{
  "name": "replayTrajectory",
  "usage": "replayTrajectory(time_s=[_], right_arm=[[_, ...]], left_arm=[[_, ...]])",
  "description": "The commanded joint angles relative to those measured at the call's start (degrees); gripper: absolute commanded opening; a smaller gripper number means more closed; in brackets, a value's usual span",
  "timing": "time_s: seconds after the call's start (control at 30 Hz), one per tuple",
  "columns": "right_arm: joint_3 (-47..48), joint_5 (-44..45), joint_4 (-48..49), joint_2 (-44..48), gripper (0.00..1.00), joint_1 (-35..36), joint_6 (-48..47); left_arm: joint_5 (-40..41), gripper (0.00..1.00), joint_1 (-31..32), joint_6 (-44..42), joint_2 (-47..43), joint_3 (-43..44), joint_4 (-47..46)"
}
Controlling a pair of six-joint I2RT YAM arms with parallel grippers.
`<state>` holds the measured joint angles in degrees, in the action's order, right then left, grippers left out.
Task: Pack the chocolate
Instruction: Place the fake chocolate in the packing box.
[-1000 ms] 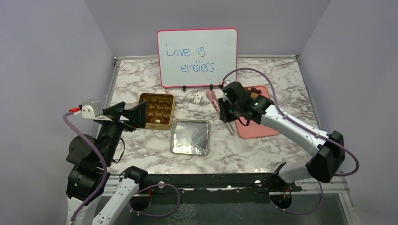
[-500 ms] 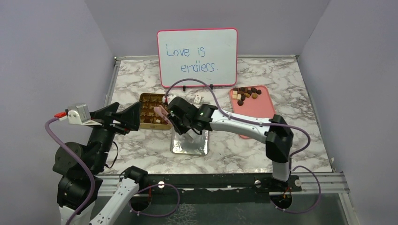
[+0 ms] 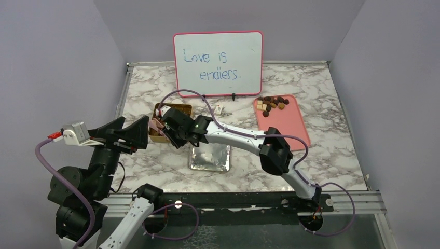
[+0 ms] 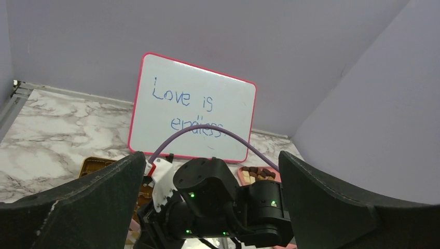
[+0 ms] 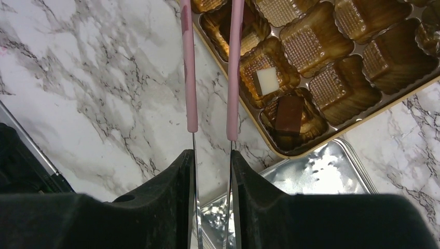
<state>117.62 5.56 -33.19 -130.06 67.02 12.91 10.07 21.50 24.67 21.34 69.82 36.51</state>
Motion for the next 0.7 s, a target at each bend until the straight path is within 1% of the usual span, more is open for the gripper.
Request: replayTrajectory(time_s=[0.0,0.1,0.17,0.3,0.37,0.5,0.57,0.67], right_arm=[[5.5,-1.3,-4.4,-2.7,0.33,0.4,-0.6],[9.4,-0.1,-8.3,-5.5,0.33,0.6,-0.8],[10.1,-0.2,-9.4,-6.1,0.33,0.7,-0.8],[7.8,-1.7,-9.4,-4.8,0.33,0.9,-1.3],[7.7,-1.5,-10.1,-4.6,0.35,0.9,-1.3],[7.3,-3.7,-10.1,-4.2,0.36,0.9,-2.1],[6.5,-3.4,-9.6,-3.6,0.38,0.9,-2.2],[6.4,-2.6,-9.7,-3.1,0.39,0.9,-2.3]], left_arm=[[1.4,0.99,0.0,0.2,-0.7,1.1,1.2],[2.3,0.99,0.0,0.3,-0.3,0.8,1.1],[3.1,0.99,0.0,-0.2,-0.2,0.9,1.1],[4.3,0.99,0.0,-1.0,-0.5,1.3,1.1],[5.4,0.99,0.0,-0.9,-0.6,0.9,1.1],[7.0,0.99,0.0,-0.9,-0.9,-0.6,0.9],[6.8,0.99,0.0,-1.2,-1.2,-1.0,1.0],[7.2,0.99,0.0,-1.4,-1.4,-1.7,0.9]])
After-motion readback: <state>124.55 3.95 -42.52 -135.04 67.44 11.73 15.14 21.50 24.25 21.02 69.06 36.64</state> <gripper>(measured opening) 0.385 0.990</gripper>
